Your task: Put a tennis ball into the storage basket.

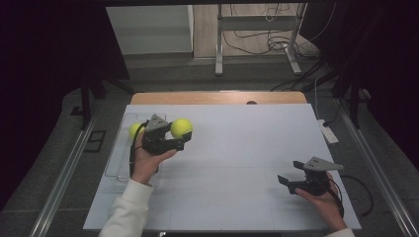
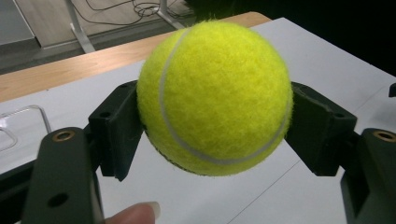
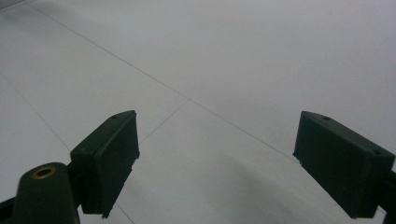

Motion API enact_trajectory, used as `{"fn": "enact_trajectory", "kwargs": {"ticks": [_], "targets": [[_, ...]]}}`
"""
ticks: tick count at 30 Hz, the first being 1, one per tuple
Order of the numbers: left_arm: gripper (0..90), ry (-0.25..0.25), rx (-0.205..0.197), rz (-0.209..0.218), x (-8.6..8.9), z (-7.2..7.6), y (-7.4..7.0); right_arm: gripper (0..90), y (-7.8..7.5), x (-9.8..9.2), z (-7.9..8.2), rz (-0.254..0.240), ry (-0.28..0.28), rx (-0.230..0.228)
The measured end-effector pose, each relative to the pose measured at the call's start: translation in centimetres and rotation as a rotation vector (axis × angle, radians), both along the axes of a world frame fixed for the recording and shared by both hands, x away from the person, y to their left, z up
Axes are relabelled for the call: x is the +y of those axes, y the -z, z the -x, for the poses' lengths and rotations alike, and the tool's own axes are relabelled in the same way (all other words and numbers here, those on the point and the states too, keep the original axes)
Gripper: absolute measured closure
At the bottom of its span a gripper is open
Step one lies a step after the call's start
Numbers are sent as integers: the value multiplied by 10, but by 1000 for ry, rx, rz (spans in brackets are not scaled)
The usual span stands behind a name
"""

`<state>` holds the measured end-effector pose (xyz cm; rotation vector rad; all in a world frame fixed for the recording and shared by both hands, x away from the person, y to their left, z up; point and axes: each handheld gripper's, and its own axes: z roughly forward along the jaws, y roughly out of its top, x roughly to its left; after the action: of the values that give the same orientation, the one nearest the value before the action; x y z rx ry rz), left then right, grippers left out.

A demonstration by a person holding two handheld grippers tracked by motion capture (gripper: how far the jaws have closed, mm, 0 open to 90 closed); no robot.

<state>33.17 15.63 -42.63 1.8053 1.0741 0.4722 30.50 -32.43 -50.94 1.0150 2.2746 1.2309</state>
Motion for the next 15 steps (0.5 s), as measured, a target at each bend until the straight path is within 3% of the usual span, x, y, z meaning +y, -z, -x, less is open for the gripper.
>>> {"fn": "enact_trajectory", "kwargs": {"ticks": [15], "targets": [[260, -62, -3, -1, 18, 1, -1, 142, 0, 0, 0, 2, 1, 2]]}}
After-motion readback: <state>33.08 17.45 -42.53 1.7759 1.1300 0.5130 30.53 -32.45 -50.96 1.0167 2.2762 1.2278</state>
